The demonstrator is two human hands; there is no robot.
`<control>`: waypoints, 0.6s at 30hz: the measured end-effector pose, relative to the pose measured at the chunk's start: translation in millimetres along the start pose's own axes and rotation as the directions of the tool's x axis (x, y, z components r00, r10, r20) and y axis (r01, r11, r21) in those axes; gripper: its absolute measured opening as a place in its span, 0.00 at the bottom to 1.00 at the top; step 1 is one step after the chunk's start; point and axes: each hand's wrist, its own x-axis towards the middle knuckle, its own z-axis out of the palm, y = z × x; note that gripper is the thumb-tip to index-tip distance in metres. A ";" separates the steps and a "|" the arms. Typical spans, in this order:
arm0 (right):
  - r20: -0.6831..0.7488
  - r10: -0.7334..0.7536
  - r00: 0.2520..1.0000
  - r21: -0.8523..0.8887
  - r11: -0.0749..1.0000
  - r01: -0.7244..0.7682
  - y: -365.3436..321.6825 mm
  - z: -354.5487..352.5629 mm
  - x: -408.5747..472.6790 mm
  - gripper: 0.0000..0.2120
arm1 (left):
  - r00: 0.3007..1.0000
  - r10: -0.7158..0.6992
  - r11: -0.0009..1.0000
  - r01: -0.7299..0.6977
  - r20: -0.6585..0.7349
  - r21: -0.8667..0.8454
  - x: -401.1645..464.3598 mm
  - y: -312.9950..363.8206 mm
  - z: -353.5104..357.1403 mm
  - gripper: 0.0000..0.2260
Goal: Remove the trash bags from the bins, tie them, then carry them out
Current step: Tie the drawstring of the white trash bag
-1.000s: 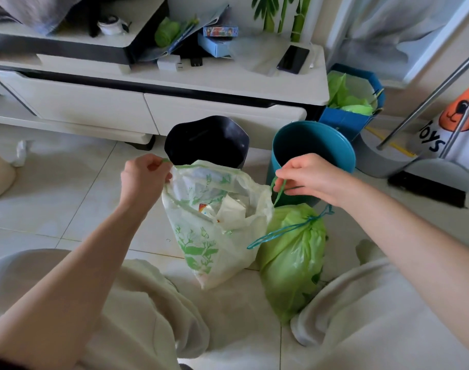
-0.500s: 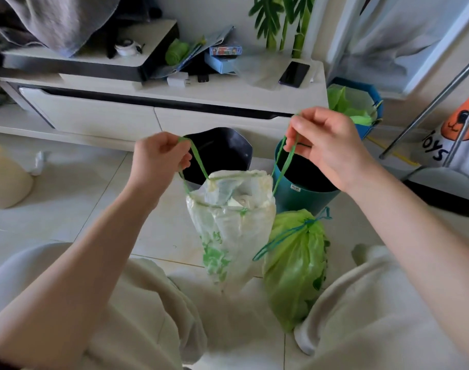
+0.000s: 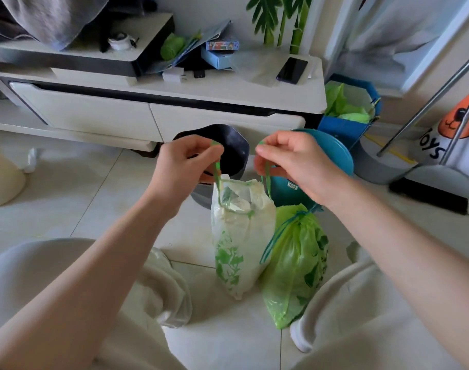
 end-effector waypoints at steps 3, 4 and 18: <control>0.048 0.012 0.999 -0.085 0.996 -0.008 2.8 12.9 -1.5 0.06 | 0.991 0.059 0.998 -0.061 0.118 0.008 -3.4 3.2 15.2 0.05; 0.056 0.018 0.998 -0.102 0.995 -0.012 2.9 15.6 -1.5 0.09 | 0.986 0.082 0.996 -0.087 0.142 0.030 -4.1 2.8 18.8 0.06; 0.042 0.052 0.998 0.089 0.994 -0.055 -5.4 5.0 0.6 0.03 | 0.947 0.098 0.880 -0.225 0.306 0.418 9.0 -56.2 27.9 0.27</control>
